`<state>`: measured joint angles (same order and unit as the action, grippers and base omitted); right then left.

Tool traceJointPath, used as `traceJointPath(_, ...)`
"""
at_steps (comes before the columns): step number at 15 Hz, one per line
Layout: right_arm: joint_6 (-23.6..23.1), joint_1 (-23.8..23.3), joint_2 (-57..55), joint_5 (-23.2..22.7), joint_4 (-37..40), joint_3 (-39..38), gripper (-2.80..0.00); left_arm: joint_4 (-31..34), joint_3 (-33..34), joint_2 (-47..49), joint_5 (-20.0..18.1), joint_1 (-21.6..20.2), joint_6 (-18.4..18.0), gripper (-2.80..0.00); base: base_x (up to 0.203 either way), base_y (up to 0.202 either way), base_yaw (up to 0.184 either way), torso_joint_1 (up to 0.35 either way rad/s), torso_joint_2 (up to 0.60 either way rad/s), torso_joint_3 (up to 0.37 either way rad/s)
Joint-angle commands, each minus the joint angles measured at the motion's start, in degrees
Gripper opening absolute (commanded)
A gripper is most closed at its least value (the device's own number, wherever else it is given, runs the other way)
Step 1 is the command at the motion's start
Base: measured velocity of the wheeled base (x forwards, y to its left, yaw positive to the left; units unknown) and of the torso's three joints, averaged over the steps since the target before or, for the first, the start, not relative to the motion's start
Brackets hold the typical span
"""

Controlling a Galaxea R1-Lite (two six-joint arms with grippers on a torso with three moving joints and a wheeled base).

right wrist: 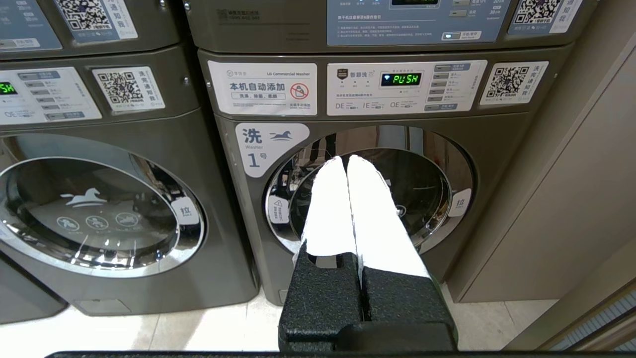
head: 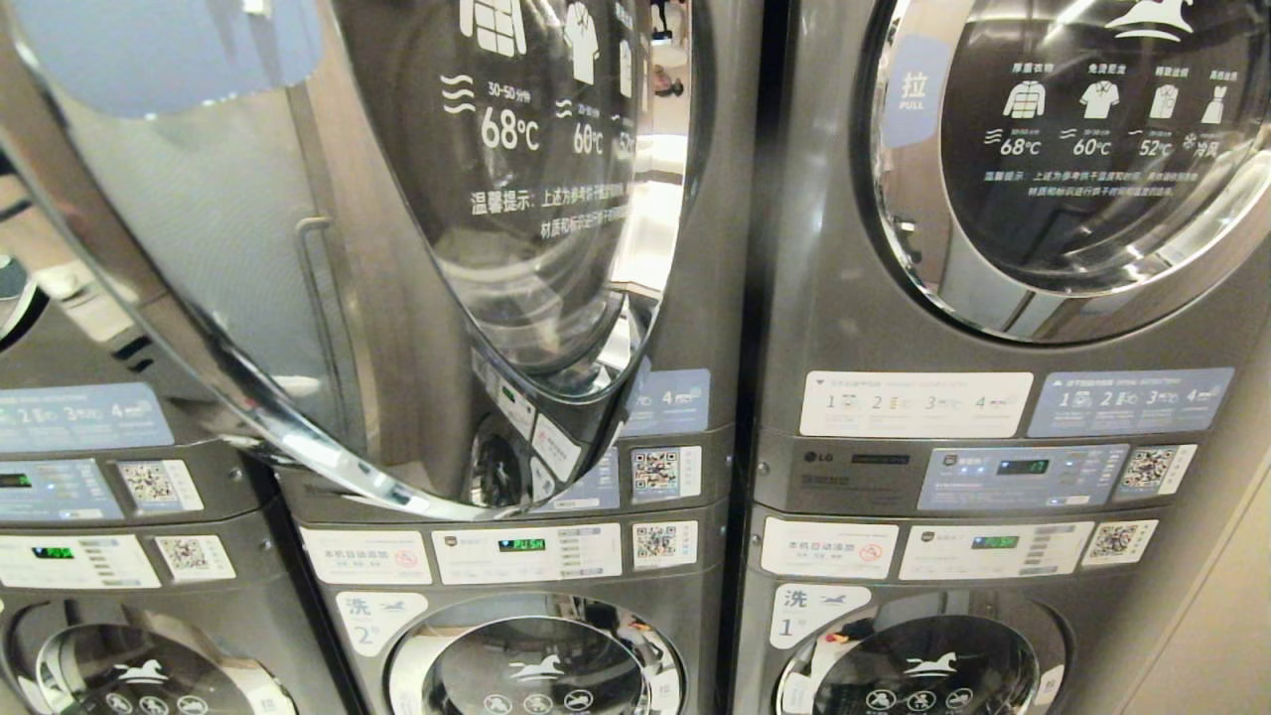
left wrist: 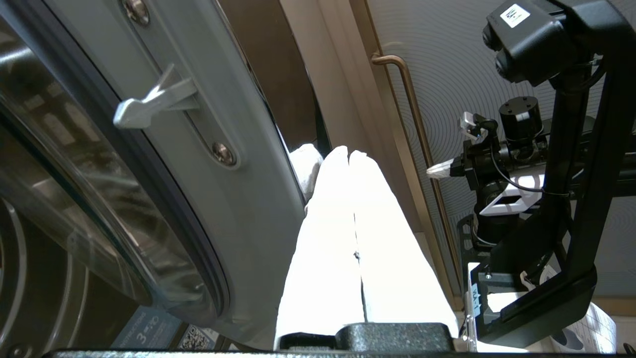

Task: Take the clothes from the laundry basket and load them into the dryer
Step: Close the dryer

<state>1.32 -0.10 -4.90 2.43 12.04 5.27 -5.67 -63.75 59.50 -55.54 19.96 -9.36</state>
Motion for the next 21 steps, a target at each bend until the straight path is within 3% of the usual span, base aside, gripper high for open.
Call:
traceJointPath(1, 0.0, 0.0, -0.7, 0.0, 0.1, 0.0, -2.80, 0.0, 1.1, -1.4, 0.2, -0.1, 0.0, -2.80, 0.000, 0.000, 0.000, 0.000, 0.00, 0.000)
traceJointPath(3, 0.0, 0.0, -1.0, 0.0, 0.1, 0.0, -2.80, -0.1, 2.5, -2.8, 1.6, -0.2, 0.0, -2.80, 0.000, 0.000, 0.000, 0.000, 0.00, 0.000)
traceJointPath(8, 0.0, 0.0, -0.9, 0.0, 0.1, 0.0, -2.80, -0.1, 4.9, -5.5, 9.9, -0.4, 0.0, -2.80, 0.000, 0.000, 0.000, 0.000, 0.00, 0.000)
traceJointPath(16, 0.0, 0.1, -0.6, 0.0, 0.1, 0.0, -2.80, 0.0, 5.2, -9.0, 28.8, -0.4, 0.0, -2.80, 0.000, 0.000, 0.000, 0.000, 0.00, 0.000)
traceJointPath(18, 0.0, 0.0, -0.6, 0.0, 0.1, 0.0, -2.80, 0.0, 6.0, -11.0, 31.6, -0.4, 0.0, -2.80, 0.000, 0.000, 0.000, 0.000, 0.00, 0.000)
traceJointPath(21, 0.0, 0.1, -0.7, 0.0, 0.1, 0.0, -2.80, 0.9, 6.7, -15.2, 31.7, -0.4, 0.0, -2.80, 0.000, 0.000, 0.000, 0.000, 0.00, 0.000)
